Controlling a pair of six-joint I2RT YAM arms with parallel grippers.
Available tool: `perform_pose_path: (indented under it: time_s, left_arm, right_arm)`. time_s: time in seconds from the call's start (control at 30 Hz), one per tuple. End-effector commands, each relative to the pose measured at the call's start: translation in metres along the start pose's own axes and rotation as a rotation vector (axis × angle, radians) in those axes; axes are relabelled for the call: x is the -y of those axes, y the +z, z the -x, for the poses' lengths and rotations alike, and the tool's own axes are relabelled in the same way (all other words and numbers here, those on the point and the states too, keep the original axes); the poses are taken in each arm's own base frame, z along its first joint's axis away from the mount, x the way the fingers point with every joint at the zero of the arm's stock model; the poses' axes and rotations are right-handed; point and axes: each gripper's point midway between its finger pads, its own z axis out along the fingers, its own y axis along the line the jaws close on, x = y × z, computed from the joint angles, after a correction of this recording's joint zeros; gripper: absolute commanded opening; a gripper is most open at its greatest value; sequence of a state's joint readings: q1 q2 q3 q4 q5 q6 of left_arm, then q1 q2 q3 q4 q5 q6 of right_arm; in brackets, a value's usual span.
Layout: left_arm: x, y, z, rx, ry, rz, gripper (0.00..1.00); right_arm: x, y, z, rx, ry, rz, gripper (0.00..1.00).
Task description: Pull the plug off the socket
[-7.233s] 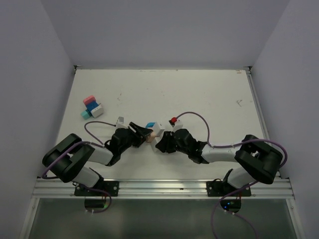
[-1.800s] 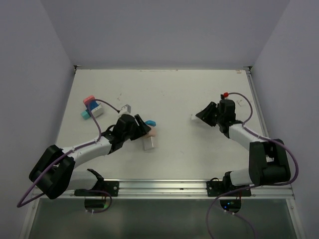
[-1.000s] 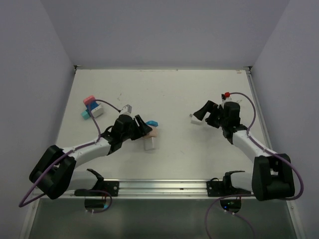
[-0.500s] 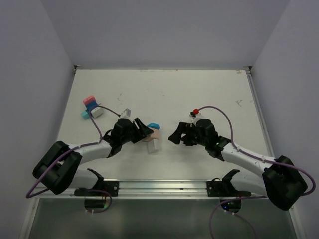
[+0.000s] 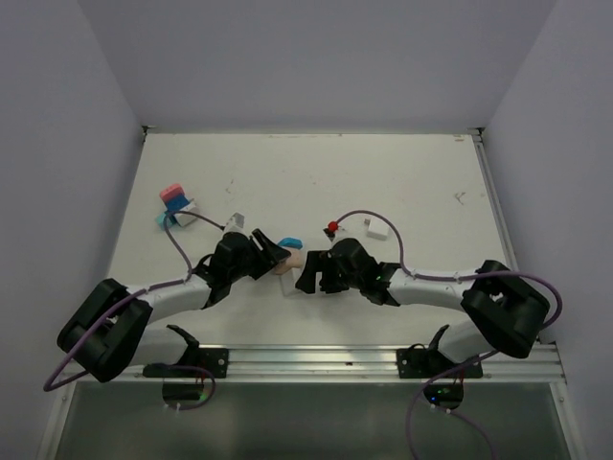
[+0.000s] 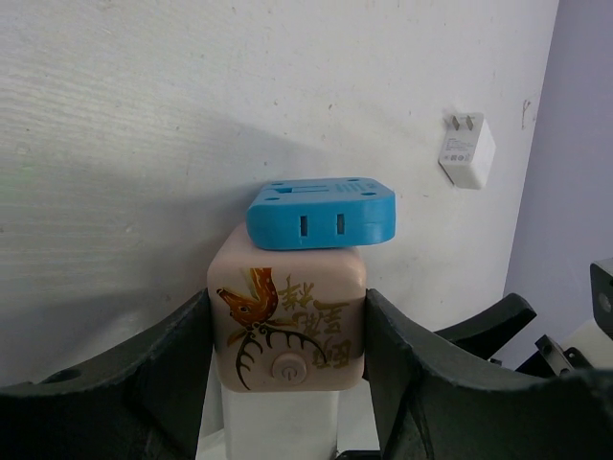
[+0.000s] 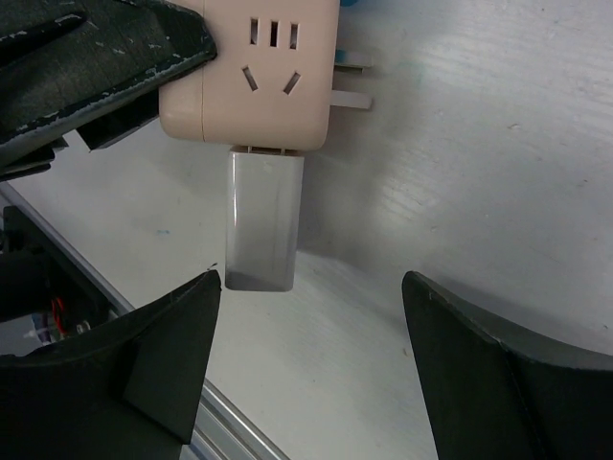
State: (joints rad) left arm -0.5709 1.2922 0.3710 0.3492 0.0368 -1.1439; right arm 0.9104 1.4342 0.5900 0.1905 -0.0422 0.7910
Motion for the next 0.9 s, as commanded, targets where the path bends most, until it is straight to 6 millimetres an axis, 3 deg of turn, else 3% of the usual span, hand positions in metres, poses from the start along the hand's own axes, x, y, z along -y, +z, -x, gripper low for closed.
perform_pose_path:
  time_s: [0.0,0.17,0.4,0.5,0.57,0.63,0.73,0.77,0.87]
  left_arm:
    - [0.024,-0.006,0.015,0.069,-0.047,-0.081,0.00]
    - [0.023,-0.006,0.013,0.063,-0.046,-0.075,0.00]
    - [0.019,-0.006,0.010,0.056,-0.037,-0.066,0.00]
    - [0.018,-0.006,0.010,0.054,-0.028,-0.062,0.00]
    - [0.018,-0.006,0.011,0.055,-0.017,-0.058,0.01]
    - [0.018,-0.006,0.009,0.047,-0.010,-0.052,0.06]
    - [0.016,-0.006,0.007,0.036,0.006,-0.050,0.20]
    - [0.016,-0.007,0.007,0.034,0.010,-0.051,0.29]
    - [0.017,-0.007,0.004,0.021,0.015,-0.057,0.50]
  right_arm:
    - [-0.029,0.010,0.025,0.080,-0.010,0.061,0.79]
    - [-0.034,0.022,0.020,0.059,-0.024,0.070,0.67]
    - [-0.040,0.036,0.020,0.041,-0.033,0.092,0.58]
    - [-0.039,0.039,0.017,0.027,-0.045,0.091,0.50]
    - [-0.038,0.039,0.016,0.023,-0.053,0.089,0.38]
    - [-0.037,0.038,0.017,0.022,-0.072,0.087,0.25]
    - [-0.036,0.033,0.017,0.027,-0.103,0.084,0.05]
    - [-0.034,0.032,0.017,0.028,-0.109,0.077,0.00]
    - [-0.032,0.029,0.016,0.027,-0.124,0.076,0.00]
